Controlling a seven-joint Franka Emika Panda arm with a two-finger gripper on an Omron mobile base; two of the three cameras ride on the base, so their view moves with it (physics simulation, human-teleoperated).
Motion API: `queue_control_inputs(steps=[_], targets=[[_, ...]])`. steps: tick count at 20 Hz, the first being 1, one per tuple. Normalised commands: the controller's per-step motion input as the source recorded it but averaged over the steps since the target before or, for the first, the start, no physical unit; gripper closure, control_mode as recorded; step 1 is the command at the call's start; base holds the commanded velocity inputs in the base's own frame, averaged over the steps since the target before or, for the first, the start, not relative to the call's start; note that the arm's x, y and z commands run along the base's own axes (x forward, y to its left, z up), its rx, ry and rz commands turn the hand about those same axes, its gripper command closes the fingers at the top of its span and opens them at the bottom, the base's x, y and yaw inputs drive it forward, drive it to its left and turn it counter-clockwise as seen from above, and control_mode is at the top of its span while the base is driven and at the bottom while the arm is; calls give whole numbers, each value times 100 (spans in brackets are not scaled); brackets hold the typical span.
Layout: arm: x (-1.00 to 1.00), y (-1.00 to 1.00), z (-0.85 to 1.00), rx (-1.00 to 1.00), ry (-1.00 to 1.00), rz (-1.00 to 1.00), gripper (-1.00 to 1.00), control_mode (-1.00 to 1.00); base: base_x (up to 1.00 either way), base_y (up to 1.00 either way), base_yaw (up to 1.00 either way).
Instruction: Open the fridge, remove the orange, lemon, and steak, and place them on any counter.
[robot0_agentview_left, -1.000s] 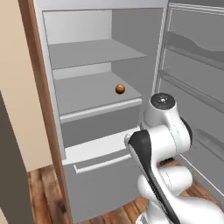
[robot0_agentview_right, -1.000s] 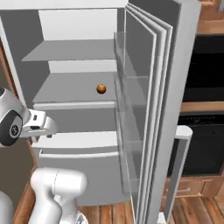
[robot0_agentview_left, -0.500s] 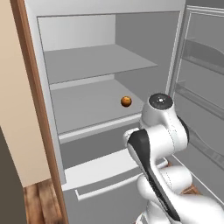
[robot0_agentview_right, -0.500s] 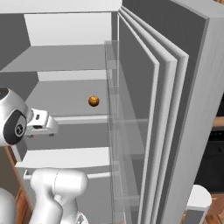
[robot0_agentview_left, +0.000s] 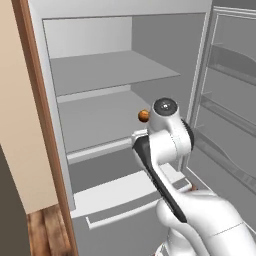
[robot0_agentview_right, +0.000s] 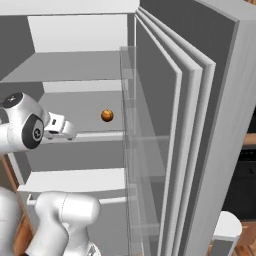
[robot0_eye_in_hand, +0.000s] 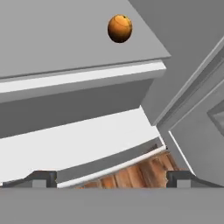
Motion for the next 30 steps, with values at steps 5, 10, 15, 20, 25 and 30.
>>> queue_control_inputs(steps=[5, 10, 15, 20, 25, 30], targets=[[99, -5, 24, 1, -17, -14, -100, -100, 0, 0, 0], [86, -38, 22, 3, -11, -6, -100, -100, 0, 0, 0], [51, -28, 3, 0, -3, -1, -100, -100, 0, 0, 0], [52, -5, -6, 0, 0, -1, -100, -100, 0, 0, 0], [53, -9, -23, 0, 1, 0, -100, -100, 0, 0, 0], [49, -27, -39, 0, 1, 0, -100, -100, 0, 0, 0]])
